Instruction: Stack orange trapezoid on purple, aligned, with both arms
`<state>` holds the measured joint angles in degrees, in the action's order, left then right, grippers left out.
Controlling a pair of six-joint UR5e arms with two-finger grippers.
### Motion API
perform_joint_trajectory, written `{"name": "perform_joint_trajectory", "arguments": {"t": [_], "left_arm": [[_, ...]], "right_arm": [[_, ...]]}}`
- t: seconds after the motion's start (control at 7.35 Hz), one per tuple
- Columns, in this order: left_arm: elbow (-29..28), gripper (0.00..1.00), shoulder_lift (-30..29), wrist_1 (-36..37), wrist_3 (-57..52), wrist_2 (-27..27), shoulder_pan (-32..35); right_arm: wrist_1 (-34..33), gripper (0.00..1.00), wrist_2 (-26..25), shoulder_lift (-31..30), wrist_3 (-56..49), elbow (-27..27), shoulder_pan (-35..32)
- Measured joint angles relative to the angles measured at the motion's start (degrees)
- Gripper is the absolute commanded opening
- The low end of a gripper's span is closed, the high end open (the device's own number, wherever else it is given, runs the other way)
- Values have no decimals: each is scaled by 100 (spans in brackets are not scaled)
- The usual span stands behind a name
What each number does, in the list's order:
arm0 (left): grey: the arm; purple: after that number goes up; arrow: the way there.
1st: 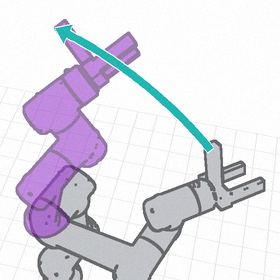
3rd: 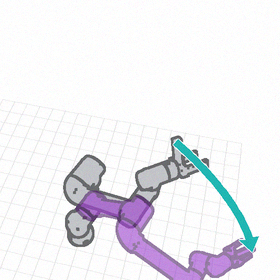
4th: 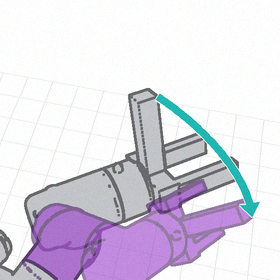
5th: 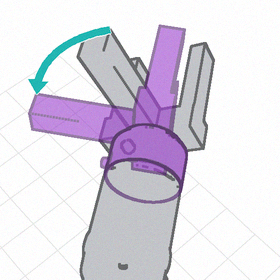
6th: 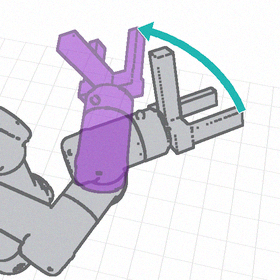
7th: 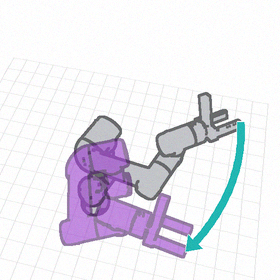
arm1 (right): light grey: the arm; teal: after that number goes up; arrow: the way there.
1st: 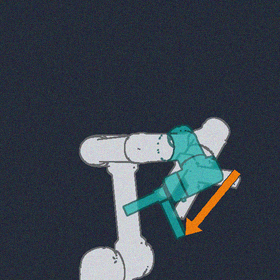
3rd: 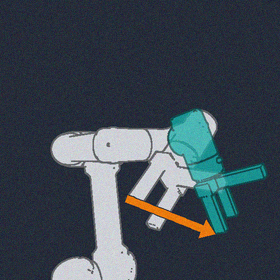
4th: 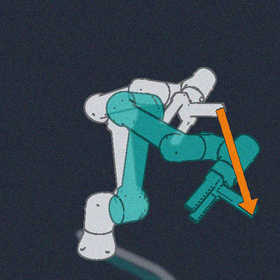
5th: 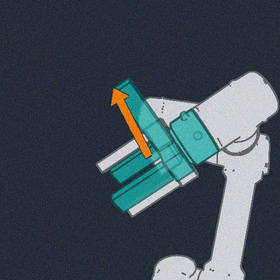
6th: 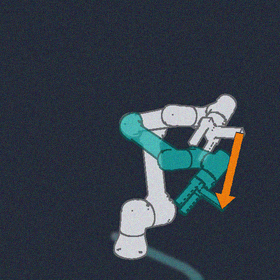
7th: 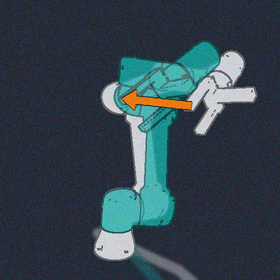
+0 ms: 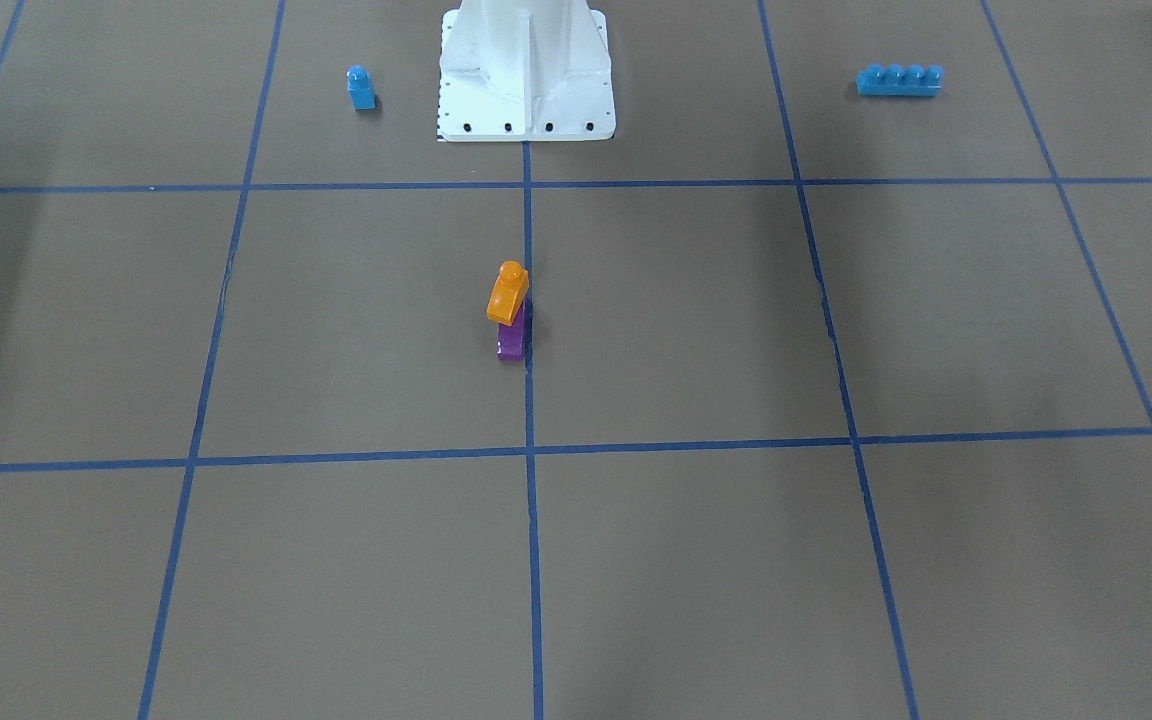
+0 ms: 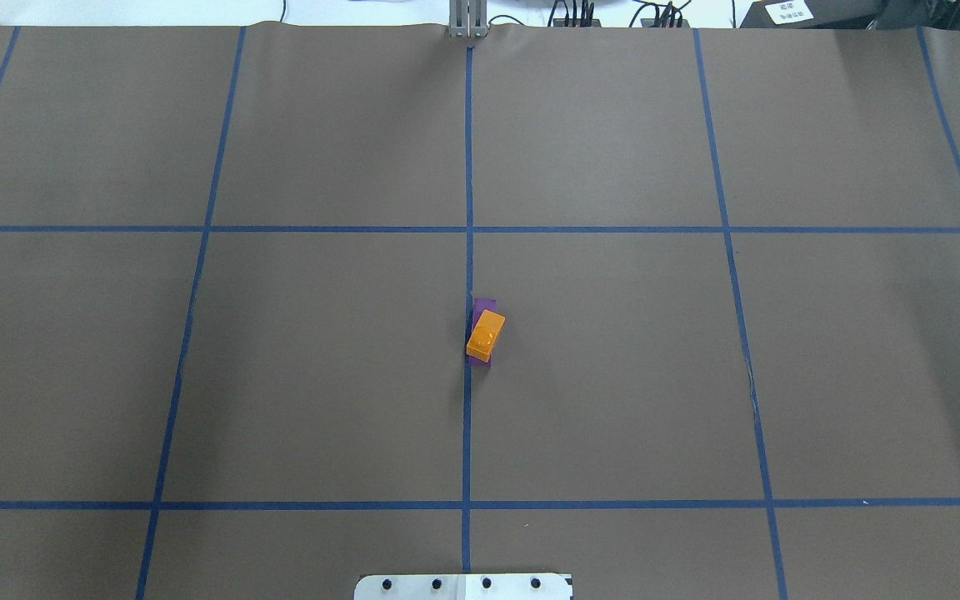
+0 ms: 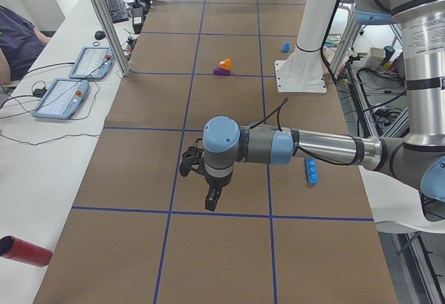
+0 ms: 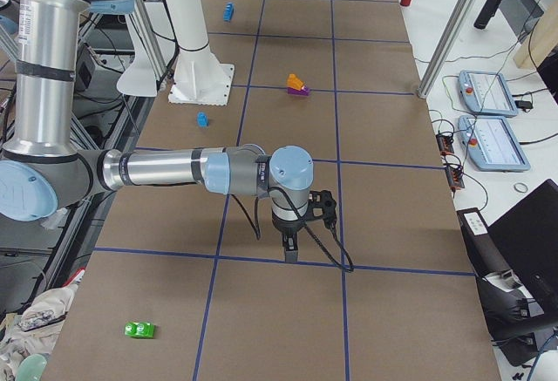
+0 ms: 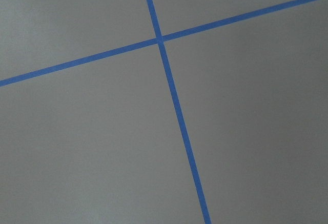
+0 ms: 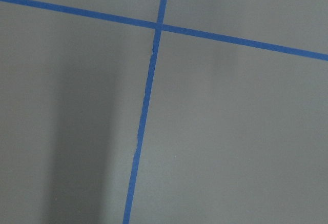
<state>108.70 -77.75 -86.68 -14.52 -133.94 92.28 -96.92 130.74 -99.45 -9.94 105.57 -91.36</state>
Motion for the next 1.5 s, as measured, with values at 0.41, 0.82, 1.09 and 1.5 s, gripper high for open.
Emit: {"name": "perform_joint_trajectory", "arguments": {"t": [0.41,0.82,1.09,1.5], "left_arm": [[52,100,57,1,-31,2,0],[25,100,66,2,-3,11,0],[27,100,67,2,11,9,0],[21,100,72,2,18,9,0]], "right_arm": [[32,100,1,-12,43,-1,61],[33,100,11,-12,53,6,65],[33,100,21,-5,56,18,66],[33,100,101,-4,63,32,66]]}}
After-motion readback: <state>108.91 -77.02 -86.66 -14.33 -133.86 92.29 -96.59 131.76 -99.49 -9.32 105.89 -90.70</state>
